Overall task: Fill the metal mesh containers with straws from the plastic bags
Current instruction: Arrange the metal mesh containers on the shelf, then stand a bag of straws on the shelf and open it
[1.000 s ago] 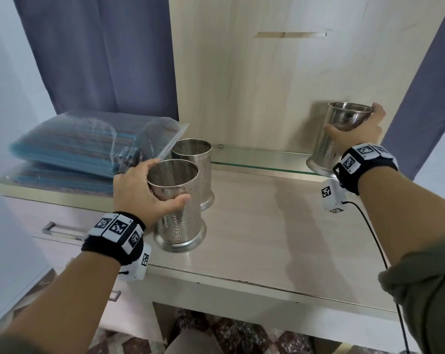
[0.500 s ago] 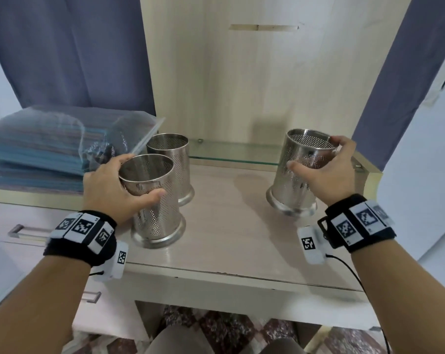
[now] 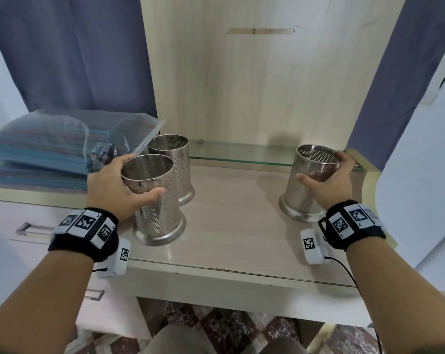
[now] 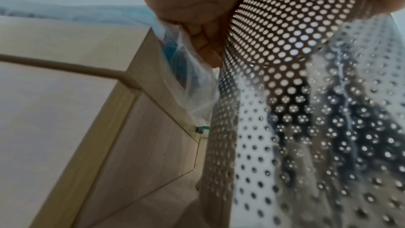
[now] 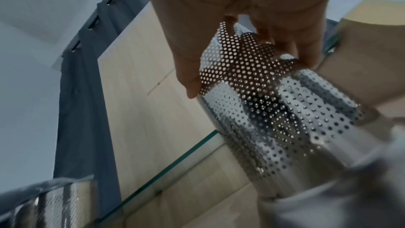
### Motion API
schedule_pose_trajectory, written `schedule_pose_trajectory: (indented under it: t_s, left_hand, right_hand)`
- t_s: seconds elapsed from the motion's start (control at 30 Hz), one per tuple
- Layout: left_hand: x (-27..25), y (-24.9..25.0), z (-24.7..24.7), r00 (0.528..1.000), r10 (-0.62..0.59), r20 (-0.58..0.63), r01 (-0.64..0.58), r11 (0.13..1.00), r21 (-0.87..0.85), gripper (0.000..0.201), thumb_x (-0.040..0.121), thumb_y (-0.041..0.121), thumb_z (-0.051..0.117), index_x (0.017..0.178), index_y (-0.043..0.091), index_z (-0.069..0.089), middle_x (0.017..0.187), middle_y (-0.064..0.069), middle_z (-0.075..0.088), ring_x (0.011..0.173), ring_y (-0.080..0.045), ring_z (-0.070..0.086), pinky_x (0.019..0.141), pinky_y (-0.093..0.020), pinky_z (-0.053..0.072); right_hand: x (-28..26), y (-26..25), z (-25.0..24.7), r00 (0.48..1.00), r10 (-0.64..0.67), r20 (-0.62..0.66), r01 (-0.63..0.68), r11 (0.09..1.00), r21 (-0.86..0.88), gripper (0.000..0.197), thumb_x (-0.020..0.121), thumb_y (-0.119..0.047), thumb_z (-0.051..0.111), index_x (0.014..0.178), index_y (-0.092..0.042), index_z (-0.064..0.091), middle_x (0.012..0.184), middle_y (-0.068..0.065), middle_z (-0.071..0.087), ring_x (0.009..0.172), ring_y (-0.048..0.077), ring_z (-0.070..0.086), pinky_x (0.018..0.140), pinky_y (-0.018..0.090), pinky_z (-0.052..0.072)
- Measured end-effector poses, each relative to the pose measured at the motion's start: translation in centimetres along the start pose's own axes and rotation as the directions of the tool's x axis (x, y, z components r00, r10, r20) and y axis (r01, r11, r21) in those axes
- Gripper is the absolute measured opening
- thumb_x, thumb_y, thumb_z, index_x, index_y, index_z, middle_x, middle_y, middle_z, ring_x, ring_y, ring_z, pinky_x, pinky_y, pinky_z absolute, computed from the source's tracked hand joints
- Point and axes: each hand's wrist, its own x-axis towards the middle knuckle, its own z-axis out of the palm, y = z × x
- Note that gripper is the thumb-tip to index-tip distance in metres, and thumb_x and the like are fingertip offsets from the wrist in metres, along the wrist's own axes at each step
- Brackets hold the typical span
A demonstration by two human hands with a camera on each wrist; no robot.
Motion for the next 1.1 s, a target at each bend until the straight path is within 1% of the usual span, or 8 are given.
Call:
schedule_pose_trajectory:
  t_s: [0.2, 0.3, 0.4, 0.53, 0.67, 0.8, 0.97, 1.1]
  left_hand:
    - [-0.2, 0.1, 0.0, 0.999, 0.033, -0.025, -0.033, 0.999, 0.031, 0.113, 0.049, 0.080, 0.072, 0.137, 0.014, 0.045, 0.124, -0.008, 0.061, 0.116, -0.028, 0.053, 0.105, -0.047, 0.032]
    - [-0.8, -0.5, -0.3, 0.987, 0.094, -0.130, -0.100, 0.994, -0.038, 0.107, 0.064, 0.084, 0.055, 0.138, 0.008, 0.042, 0.124, -0.011, 0.054, 0.116, -0.030, 0.047, 0.101, -0.046, 0.038]
    - [-0.5, -0.5, -2.1, 0.932, 0.140, -0.333, -0.174, 0.982, -0.073, 0.073, 0.084, 0.063, 0.049, 0.128, 0.005, 0.051, 0.116, -0.013, 0.056, 0.108, -0.030, 0.047, 0.095, -0.035, 0.033]
    - [2.2, -1.5, -5.6, 0.957, 0.152, -0.248, -0.144, 0.988, 0.052, 0.056, 0.077, 0.051, 0.055, 0.114, 0.010, 0.060, 0.112, -0.012, 0.057, 0.107, -0.034, 0.049, 0.095, -0.036, 0.032]
    - [5.3, -3.8, -7.4, 0.972, 0.224, 0.067, -0.233, 0.956, 0.179, 0.082, 0.060, 0.067, 0.056, 0.128, 0.020, 0.054, 0.130, -0.010, 0.052, 0.124, -0.034, 0.043, 0.105, -0.046, 0.034]
    - [7.5, -5.0, -7.9, 0.934, 0.209, 0.290, -0.306, 0.886, 0.349, 0.115, 0.050, 0.089, 0.053, 0.147, 0.032, 0.030, 0.157, -0.006, 0.028, 0.145, -0.030, 0.023, 0.114, -0.056, 0.027]
    - [9.3, -6.0, -7.4, 0.901, 0.149, 0.406, -0.338, 0.829, 0.446, 0.142, 0.038, 0.095, 0.061, 0.153, 0.037, 0.003, 0.164, -0.001, 0.006, 0.150, -0.024, 0.003, 0.119, -0.053, 0.010]
    - [10.2, -6.1, -7.1, 0.898, 0.159, 0.409, -0.340, 0.842, 0.418, 0.152, 0.031, 0.092, 0.067, 0.153, 0.034, -0.002, 0.160, -0.001, 0.020, 0.147, -0.024, 0.019, 0.118, -0.054, 0.015]
  right_hand:
    - [-3.5, -4.5, 2.0, 0.909, -0.394, -0.132, 0.314, 0.859, -0.404, 0.085, 0.075, -0.048, 0.074, 0.145, -0.017, 0.037, 0.150, 0.018, 0.036, 0.137, 0.040, 0.034, 0.111, 0.051, 0.025]
    - [-6.8, -8.4, 3.8, 0.788, -0.601, 0.136, 0.616, 0.772, -0.156, 0.057, 0.081, -0.043, 0.065, 0.129, -0.015, 0.054, 0.122, 0.001, 0.056, 0.117, 0.025, 0.053, 0.099, 0.033, 0.038]
    - [-9.8, -11.2, 6.7, 0.651, -0.633, 0.419, 0.667, 0.741, 0.083, 0.033, 0.086, -0.033, 0.072, 0.114, -0.018, 0.063, 0.106, -0.012, 0.058, 0.099, 0.010, 0.058, 0.088, 0.031, 0.048]
    - [-11.8, -13.3, 11.3, 0.544, -0.632, 0.552, 0.657, 0.730, 0.190, 0.057, 0.084, -0.038, 0.075, 0.132, -0.017, 0.054, 0.125, -0.001, 0.054, 0.109, 0.005, 0.047, 0.094, 0.022, 0.039]
    - [-12.7, -14.5, 14.9, 0.566, -0.579, 0.586, 0.580, 0.786, 0.216, 0.099, 0.075, -0.056, 0.074, 0.151, -0.011, 0.028, 0.148, 0.006, 0.035, 0.136, 0.013, 0.032, 0.113, 0.023, 0.025]
    - [-13.7, -14.9, 16.9, 0.635, -0.498, 0.591, 0.456, 0.859, 0.234, 0.107, 0.075, -0.046, 0.082, 0.155, -0.013, 0.019, 0.156, 0.003, 0.030, 0.142, 0.012, 0.028, 0.111, 0.016, 0.019]
    - [-14.4, -14.0, 18.2, 0.701, -0.495, 0.513, 0.431, 0.868, 0.249, 0.102, 0.072, -0.048, 0.081, 0.153, -0.013, 0.029, 0.150, 0.002, 0.040, 0.138, 0.014, 0.038, 0.115, 0.038, 0.035]
    - [-14.3, -14.2, 18.0, 0.701, -0.503, 0.506, 0.436, 0.863, 0.254, 0.104, 0.071, -0.044, 0.085, 0.153, -0.012, 0.029, 0.152, 0.002, 0.039, 0.138, 0.013, 0.038, 0.113, 0.038, 0.038]
